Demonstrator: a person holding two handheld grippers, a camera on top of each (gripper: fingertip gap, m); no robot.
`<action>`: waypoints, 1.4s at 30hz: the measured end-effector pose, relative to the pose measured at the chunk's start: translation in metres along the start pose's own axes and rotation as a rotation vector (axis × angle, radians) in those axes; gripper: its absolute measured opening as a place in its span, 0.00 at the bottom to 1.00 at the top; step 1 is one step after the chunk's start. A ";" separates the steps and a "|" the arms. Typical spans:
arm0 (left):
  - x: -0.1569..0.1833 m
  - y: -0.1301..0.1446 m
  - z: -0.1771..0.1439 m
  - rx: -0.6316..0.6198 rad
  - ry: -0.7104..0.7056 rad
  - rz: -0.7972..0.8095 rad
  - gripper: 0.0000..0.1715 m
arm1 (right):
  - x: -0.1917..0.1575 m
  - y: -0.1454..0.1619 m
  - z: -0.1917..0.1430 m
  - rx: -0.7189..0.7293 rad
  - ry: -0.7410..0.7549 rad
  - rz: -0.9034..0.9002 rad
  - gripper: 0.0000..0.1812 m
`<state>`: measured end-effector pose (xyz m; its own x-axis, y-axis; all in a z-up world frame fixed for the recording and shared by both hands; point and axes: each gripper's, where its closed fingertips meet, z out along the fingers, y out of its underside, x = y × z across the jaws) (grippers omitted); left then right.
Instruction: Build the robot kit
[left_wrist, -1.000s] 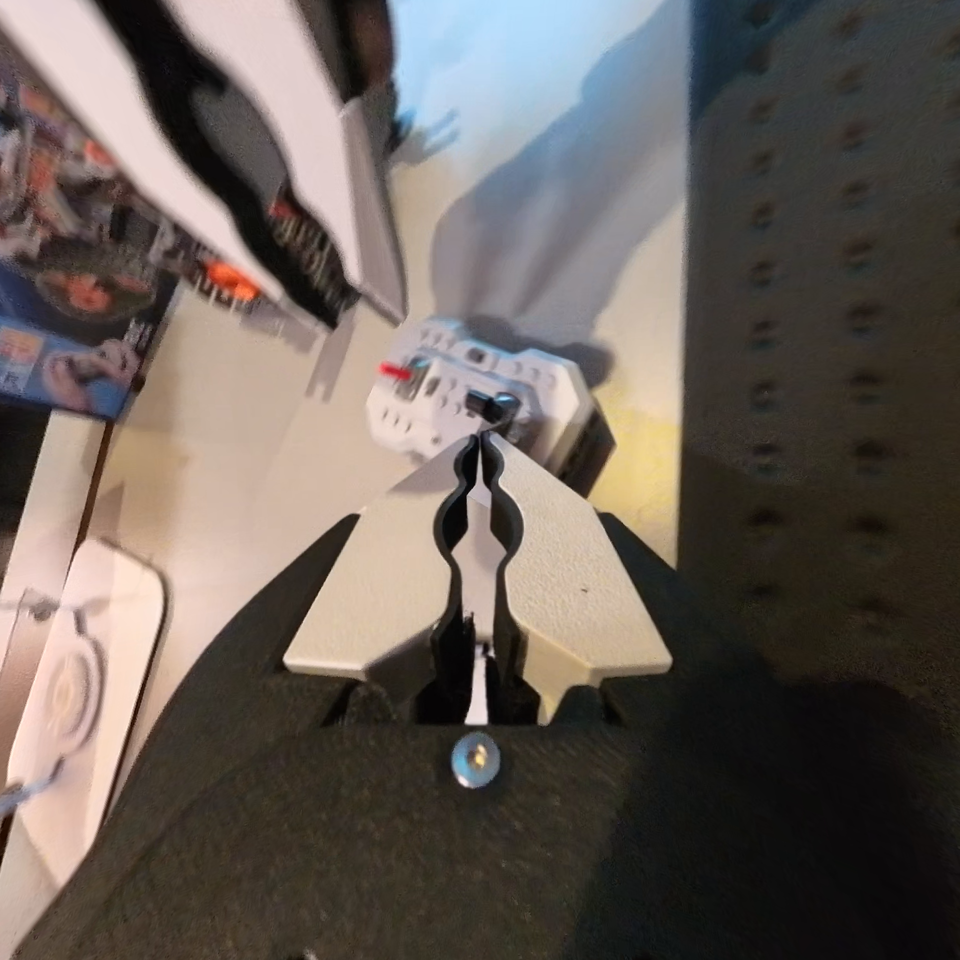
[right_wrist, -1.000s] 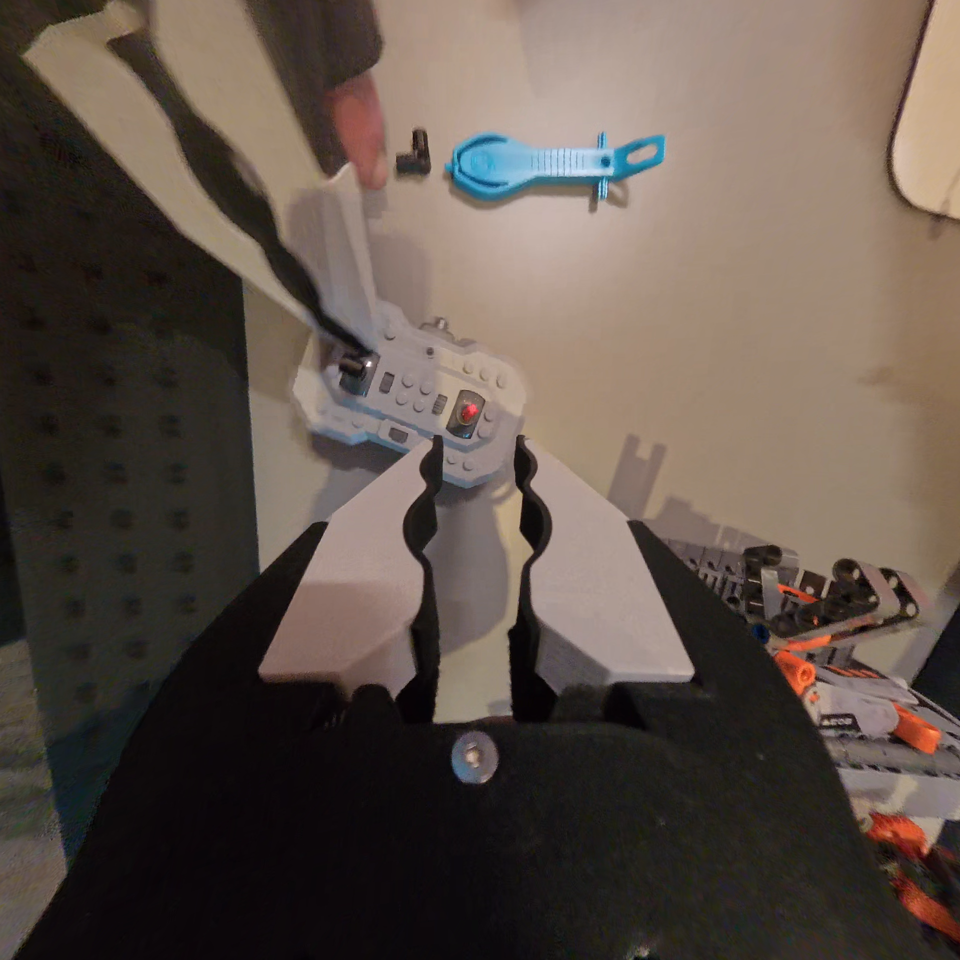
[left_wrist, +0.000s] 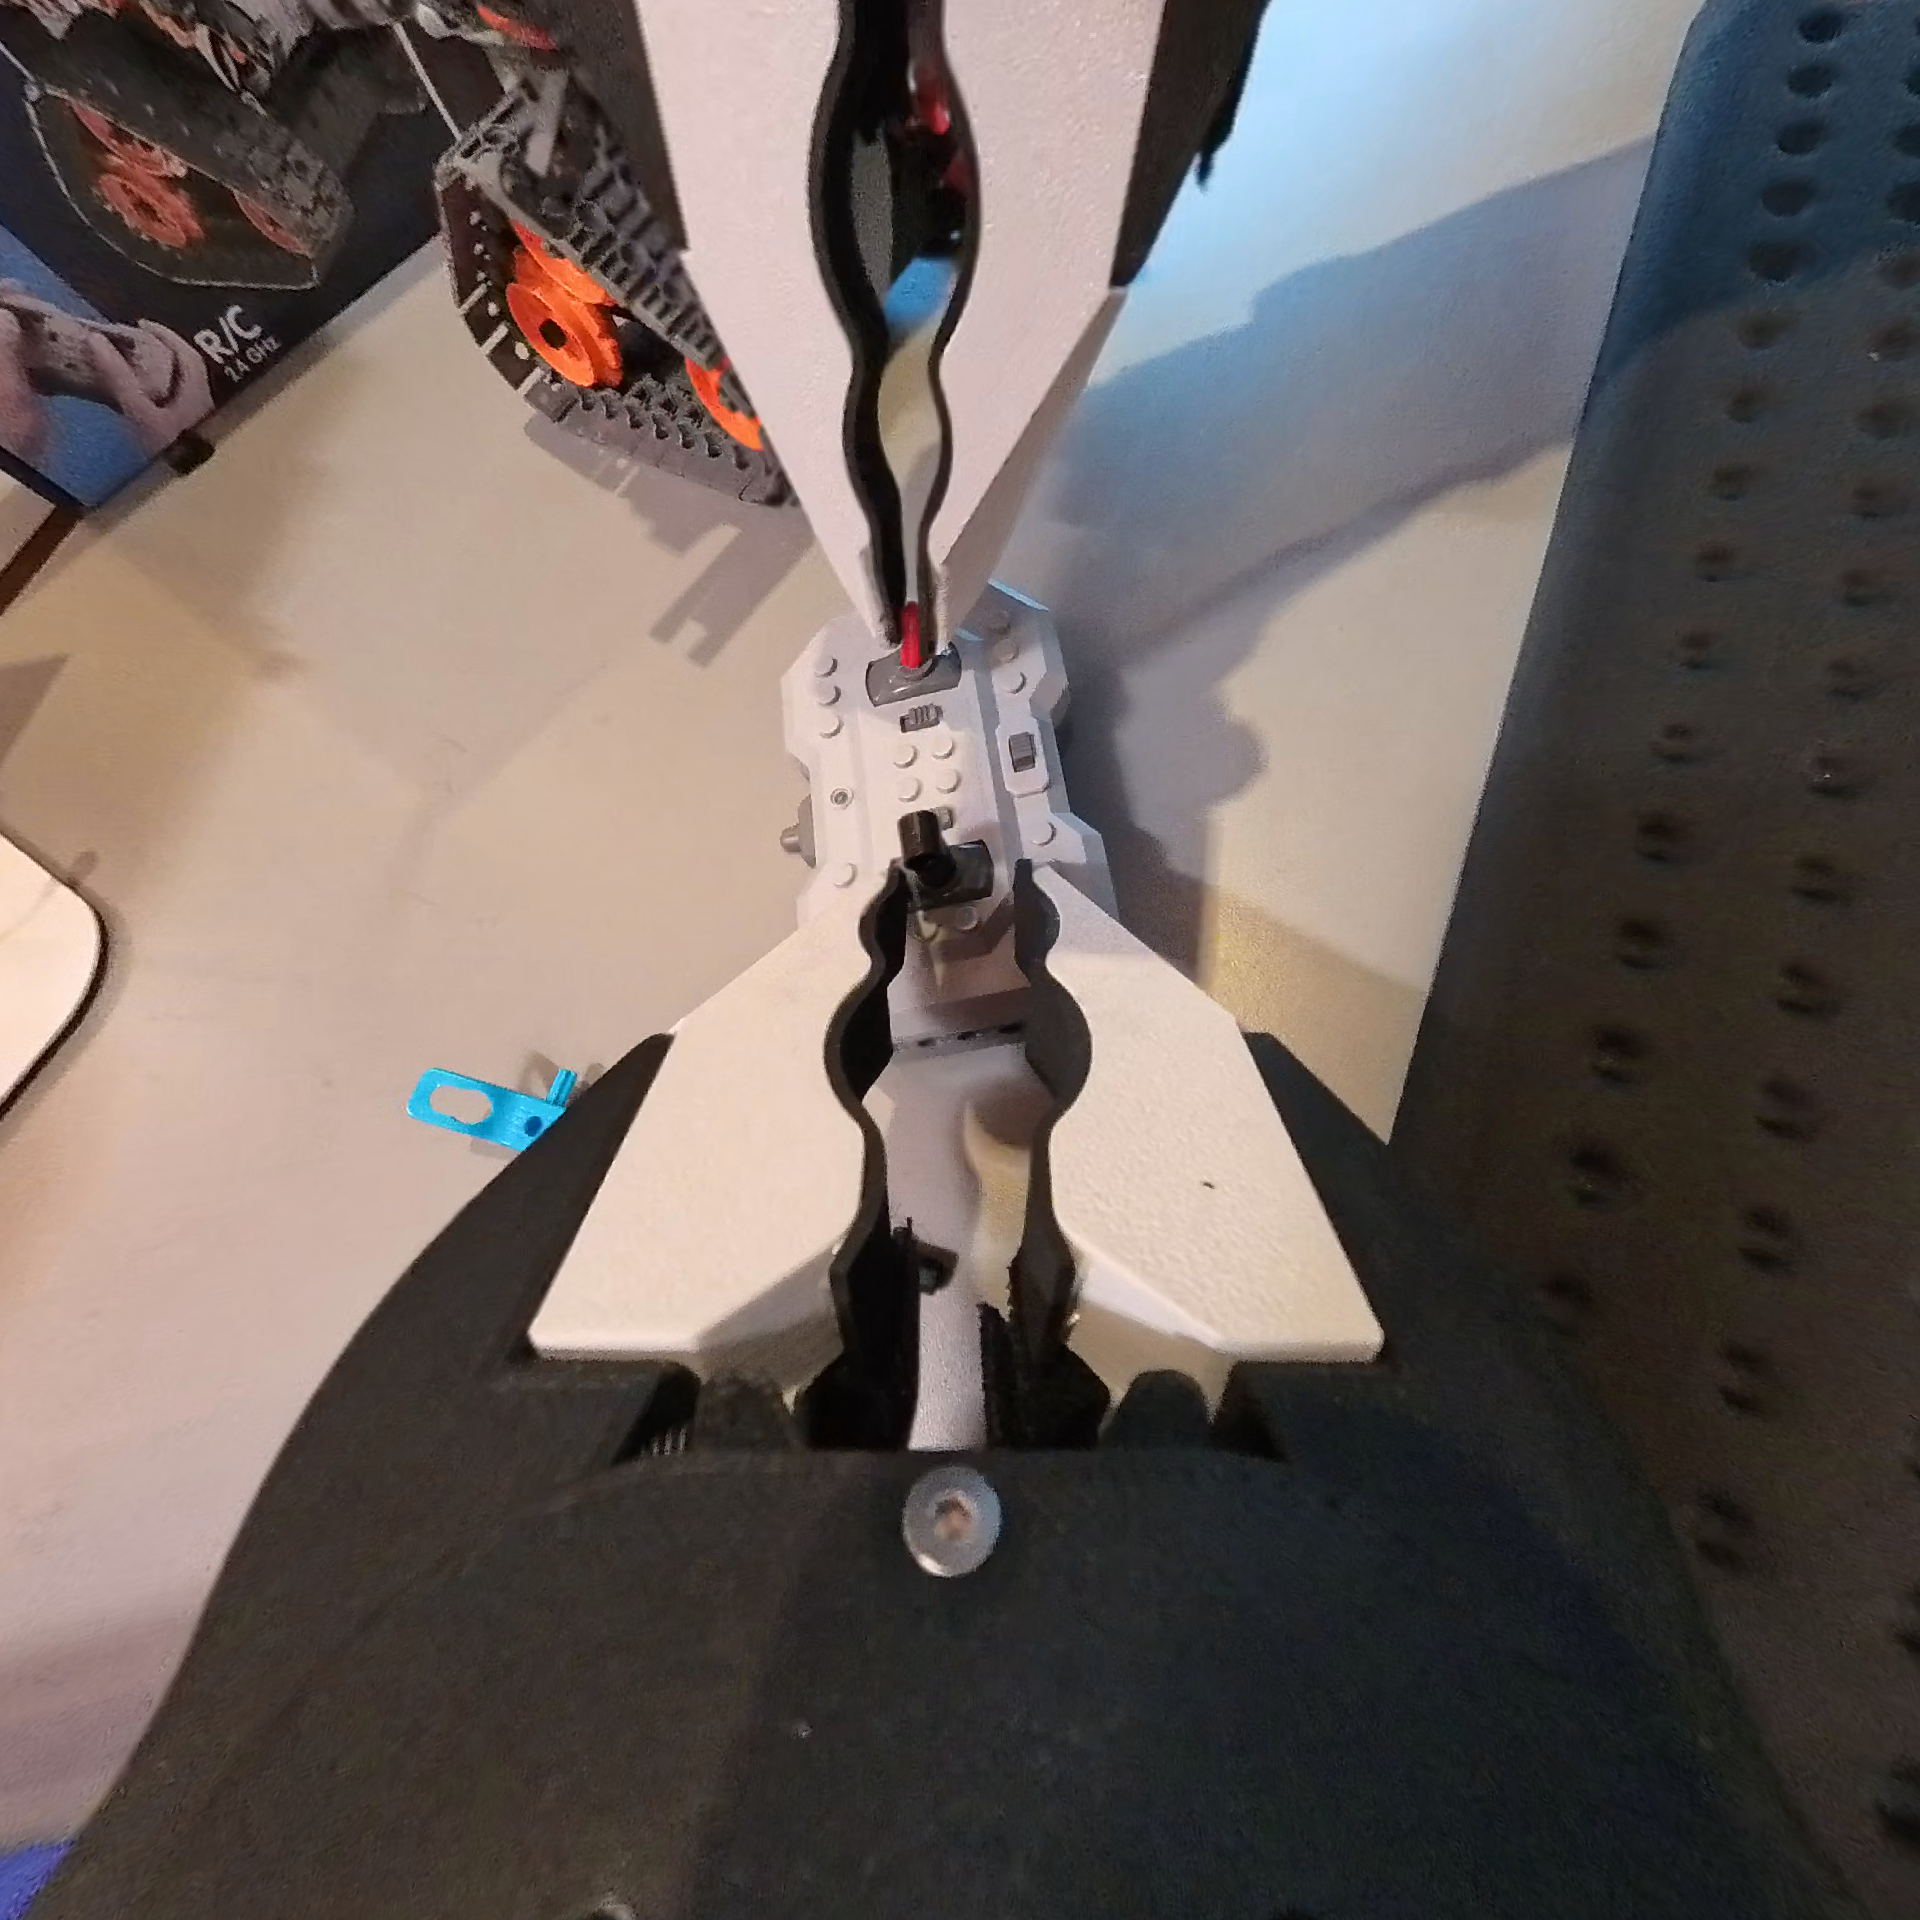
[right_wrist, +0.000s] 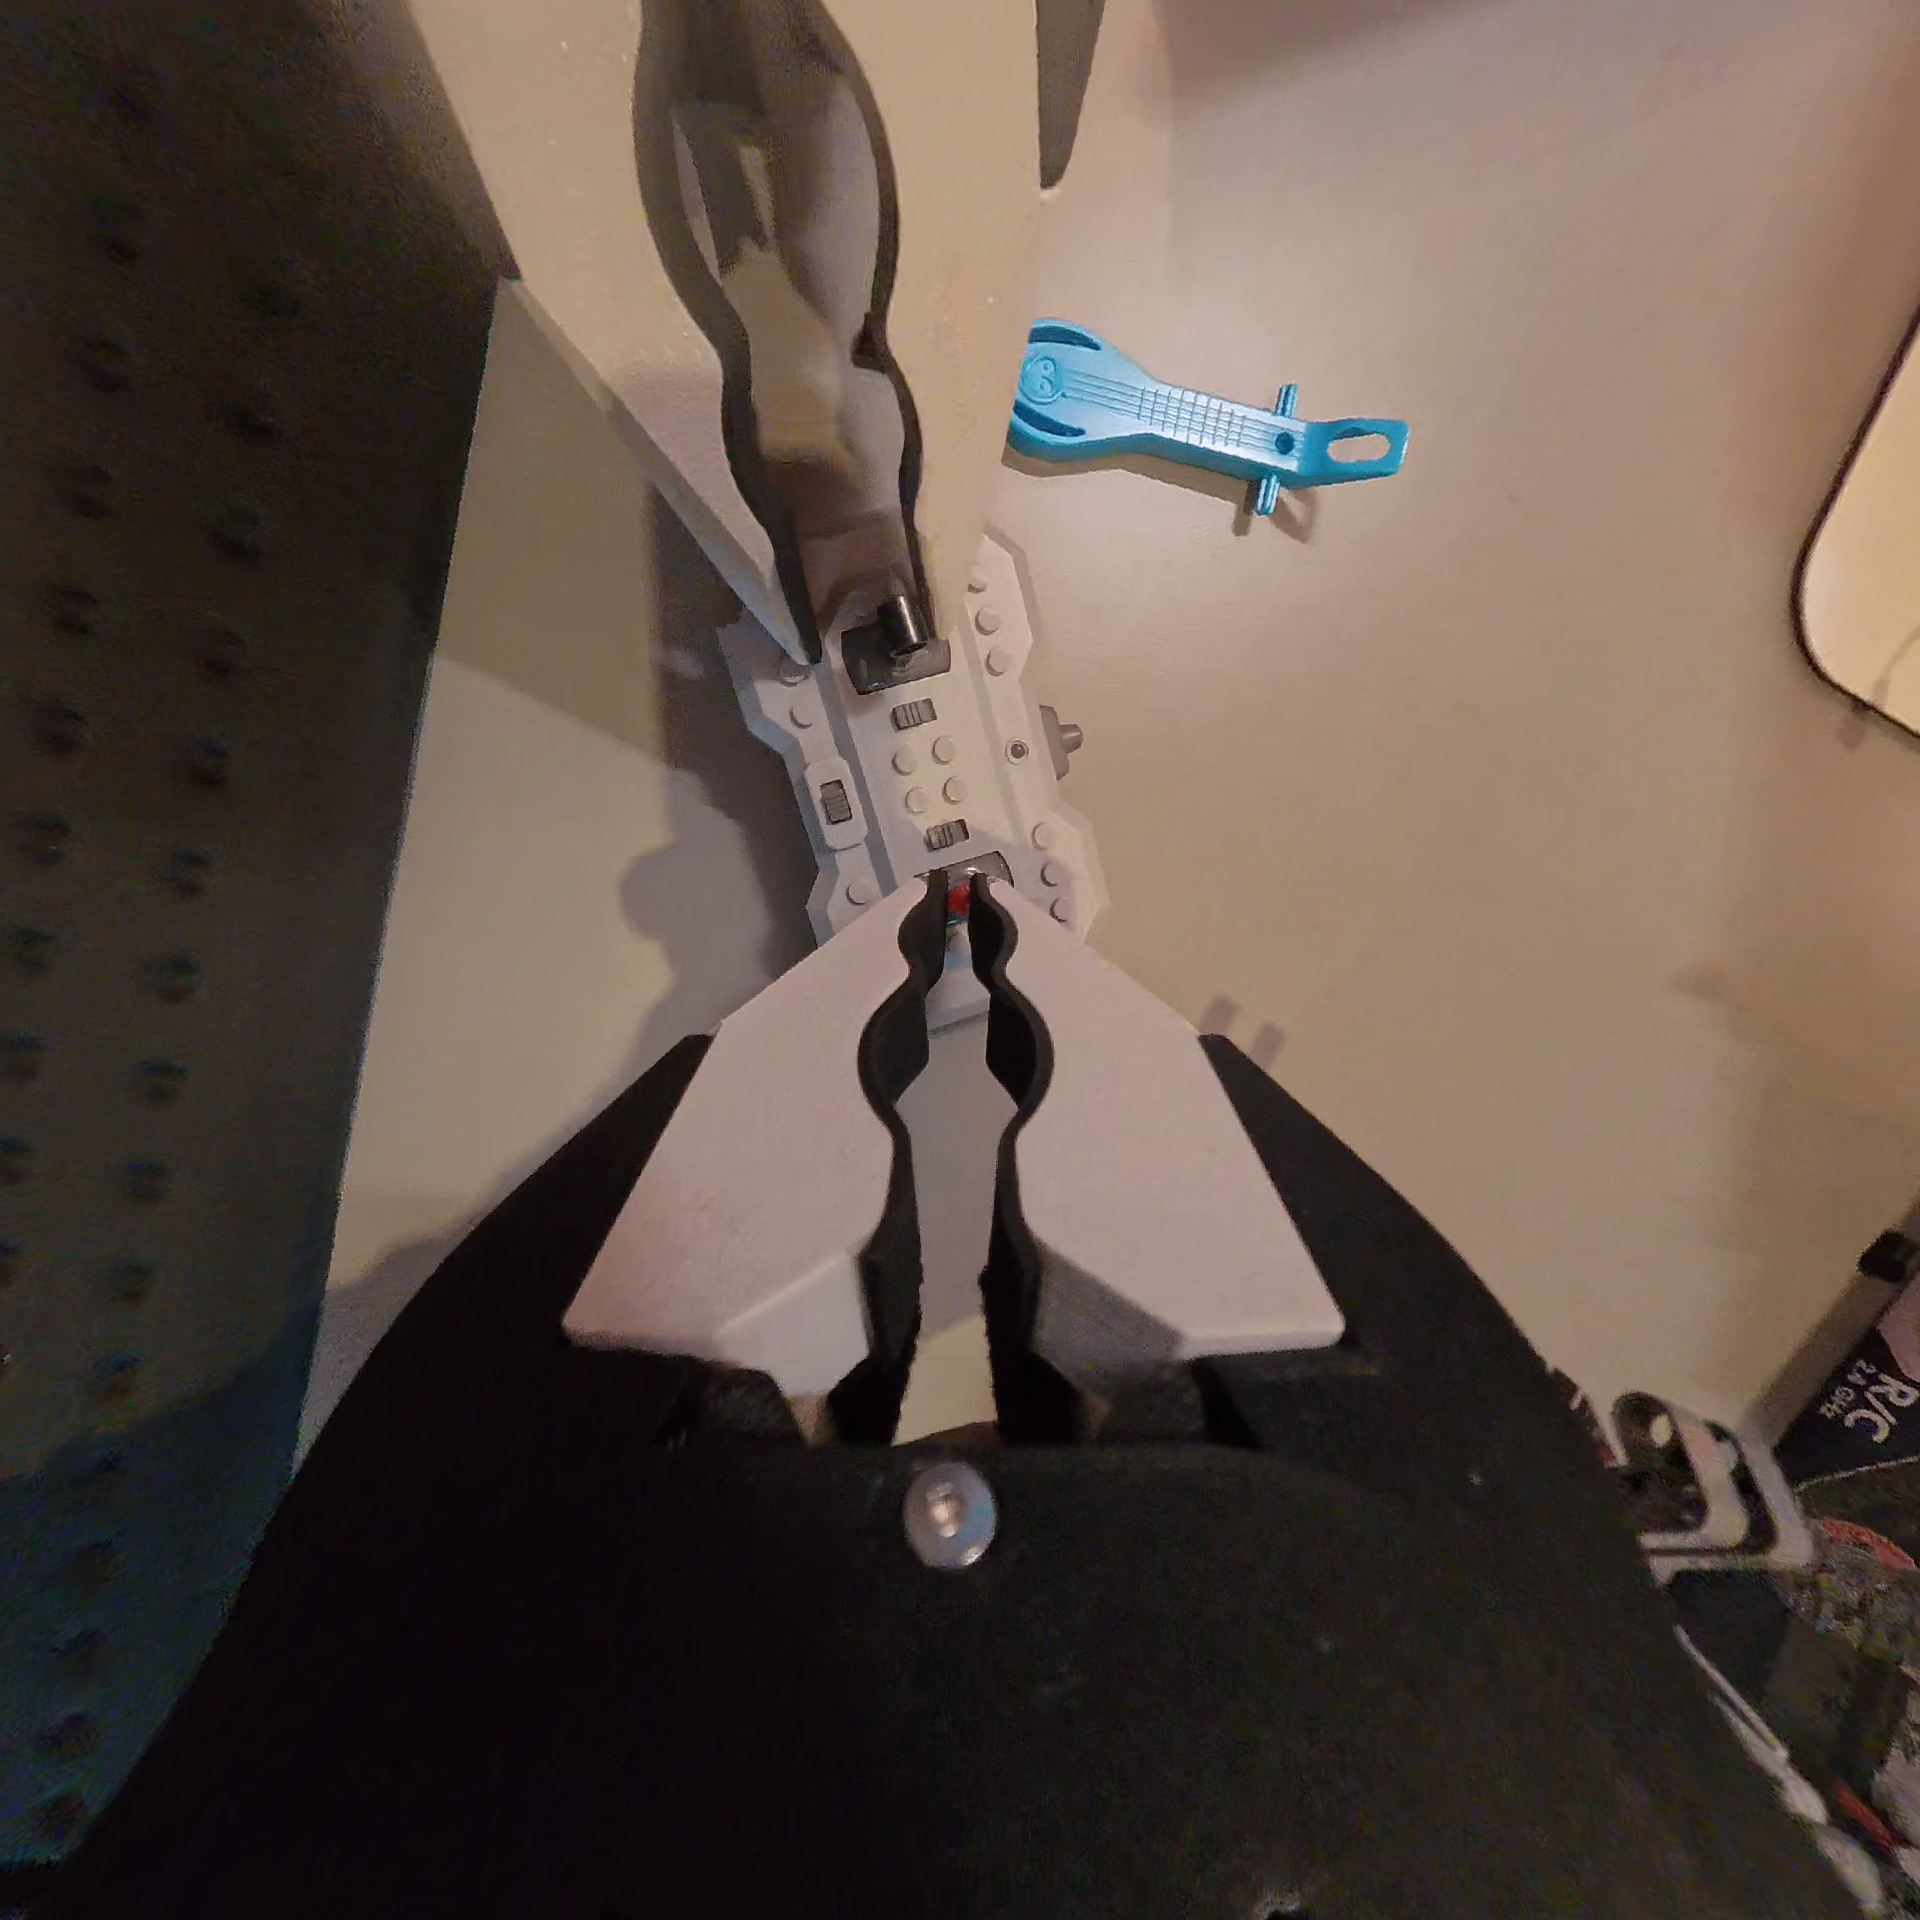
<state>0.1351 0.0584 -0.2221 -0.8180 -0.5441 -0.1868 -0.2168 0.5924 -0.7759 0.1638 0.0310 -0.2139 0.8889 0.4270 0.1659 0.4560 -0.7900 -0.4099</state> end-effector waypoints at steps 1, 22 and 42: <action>0.000 0.000 0.000 0.008 0.000 -0.001 0.11 | 0.000 0.000 0.000 0.017 0.013 0.000 0.01; 0.000 -0.001 0.002 0.036 0.017 -0.002 0.11 | 0.000 0.003 0.005 0.018 -0.100 0.060 0.00; 0.000 -0.002 0.003 0.045 0.034 0.000 0.11 | 0.000 0.003 -0.005 -0.105 -0.103 -0.053 0.00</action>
<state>0.1365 0.0555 -0.2223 -0.8360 -0.5229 -0.1667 -0.1935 0.5650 -0.8021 0.1653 0.0264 -0.2109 0.8566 0.5081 0.0898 0.5092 -0.8043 -0.3062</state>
